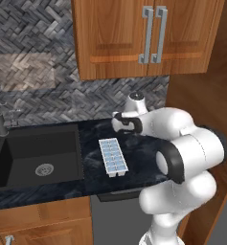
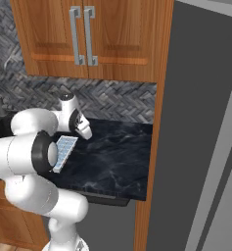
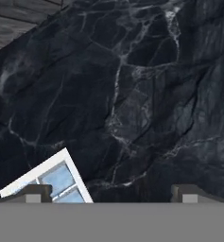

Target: The ice cube tray has been filled with water. Take the tray and place it in the freezer to make ice. Close the freezer door after placing the tray.

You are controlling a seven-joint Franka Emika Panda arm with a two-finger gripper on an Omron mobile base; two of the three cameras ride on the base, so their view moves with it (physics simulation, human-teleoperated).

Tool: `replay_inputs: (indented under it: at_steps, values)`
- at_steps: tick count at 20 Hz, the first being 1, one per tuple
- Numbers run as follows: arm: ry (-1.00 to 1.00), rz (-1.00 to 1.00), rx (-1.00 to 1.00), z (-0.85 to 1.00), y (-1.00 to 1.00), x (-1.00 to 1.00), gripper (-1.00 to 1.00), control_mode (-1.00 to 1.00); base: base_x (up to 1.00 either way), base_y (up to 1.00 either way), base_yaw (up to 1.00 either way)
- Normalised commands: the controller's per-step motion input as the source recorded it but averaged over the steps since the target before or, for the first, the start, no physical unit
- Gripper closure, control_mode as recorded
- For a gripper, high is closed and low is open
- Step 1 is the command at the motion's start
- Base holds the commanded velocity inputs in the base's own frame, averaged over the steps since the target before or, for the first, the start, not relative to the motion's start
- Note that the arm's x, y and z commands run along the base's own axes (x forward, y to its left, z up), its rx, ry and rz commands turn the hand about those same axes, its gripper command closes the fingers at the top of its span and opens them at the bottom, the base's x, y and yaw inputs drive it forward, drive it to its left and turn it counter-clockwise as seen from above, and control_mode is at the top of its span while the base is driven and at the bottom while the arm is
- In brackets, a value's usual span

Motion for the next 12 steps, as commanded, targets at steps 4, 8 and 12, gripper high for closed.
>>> replay_inputs:
  at_steps: [4,8,12]
  values:
    - [0.06,0.00,0.00,-0.32,0.12,0.61,-1.00,-1.00,0.00,0.00,0.00]
    - [0.04,0.00,0.00,-0.38,0.24,0.47,-1.00,-1.00,0.00,0.00,0.00]
    - [0.02,0.00,0.00,-0.34,0.24,0.34,-1.00,-1.00,0.00,0.00,0.00]
